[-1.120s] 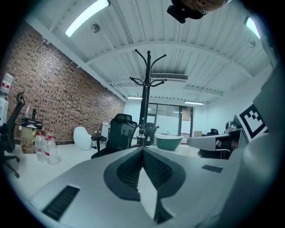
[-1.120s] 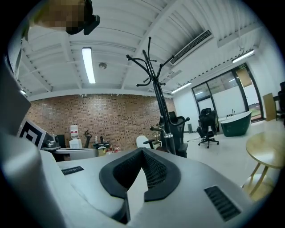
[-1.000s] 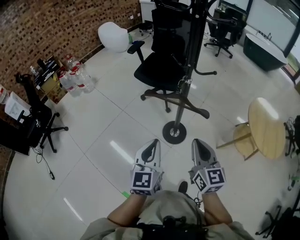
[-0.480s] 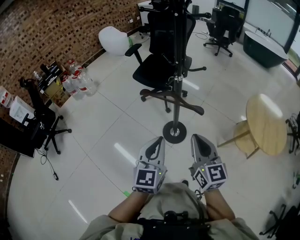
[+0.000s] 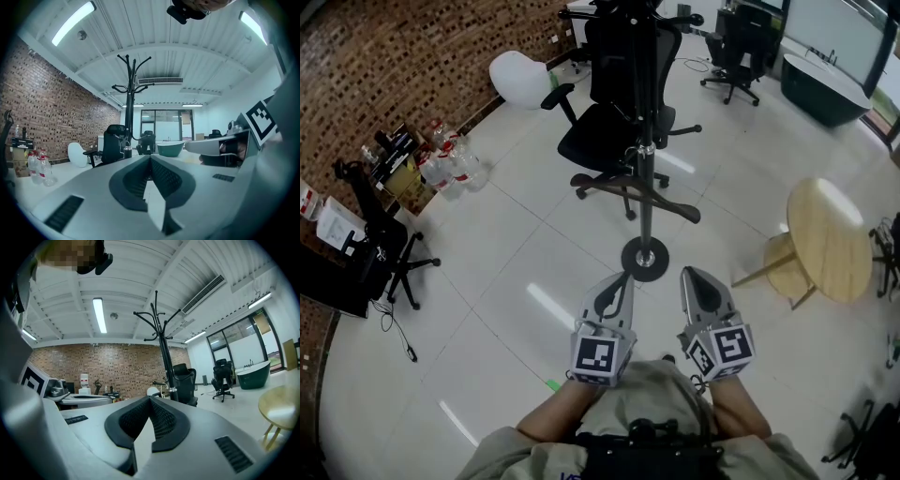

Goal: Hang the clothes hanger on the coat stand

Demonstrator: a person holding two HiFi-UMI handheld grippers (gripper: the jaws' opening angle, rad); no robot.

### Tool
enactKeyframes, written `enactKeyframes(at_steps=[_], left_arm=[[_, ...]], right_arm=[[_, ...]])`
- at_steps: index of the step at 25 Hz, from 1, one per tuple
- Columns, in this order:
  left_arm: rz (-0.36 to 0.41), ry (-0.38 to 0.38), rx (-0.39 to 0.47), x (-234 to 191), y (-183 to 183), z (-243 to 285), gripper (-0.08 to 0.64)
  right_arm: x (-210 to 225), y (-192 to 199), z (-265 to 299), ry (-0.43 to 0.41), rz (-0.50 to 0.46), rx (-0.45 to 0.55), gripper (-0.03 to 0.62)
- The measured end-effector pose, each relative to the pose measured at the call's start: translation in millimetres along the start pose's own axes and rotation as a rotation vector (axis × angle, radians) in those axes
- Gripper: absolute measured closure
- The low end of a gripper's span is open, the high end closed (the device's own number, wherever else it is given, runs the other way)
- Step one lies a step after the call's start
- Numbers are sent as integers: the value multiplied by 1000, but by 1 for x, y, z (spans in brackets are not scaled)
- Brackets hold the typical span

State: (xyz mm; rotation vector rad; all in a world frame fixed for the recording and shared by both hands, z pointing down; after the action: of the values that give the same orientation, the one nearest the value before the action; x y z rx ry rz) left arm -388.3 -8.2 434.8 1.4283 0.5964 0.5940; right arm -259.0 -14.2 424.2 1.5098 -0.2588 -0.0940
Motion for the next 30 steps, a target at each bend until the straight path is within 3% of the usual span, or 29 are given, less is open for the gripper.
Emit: enactKeyframes(at_steps=[30], left_arm=[[-7, -1, -24, -7, 14, -21, 555]], right_arm=[[-12, 21, -13, 29, -10, -51, 589]])
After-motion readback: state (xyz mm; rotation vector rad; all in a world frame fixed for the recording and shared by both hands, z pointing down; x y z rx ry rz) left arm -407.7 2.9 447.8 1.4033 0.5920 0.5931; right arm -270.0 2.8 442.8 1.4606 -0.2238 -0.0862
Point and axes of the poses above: the fingertips, and each gripper's own axes: z forward along the fingers, x to its right, y out of its underside, the point moved 3 cm from there along -z, backward along the fingers, and after that the axes turned 14 degrees about y, right-handed, at the moved point
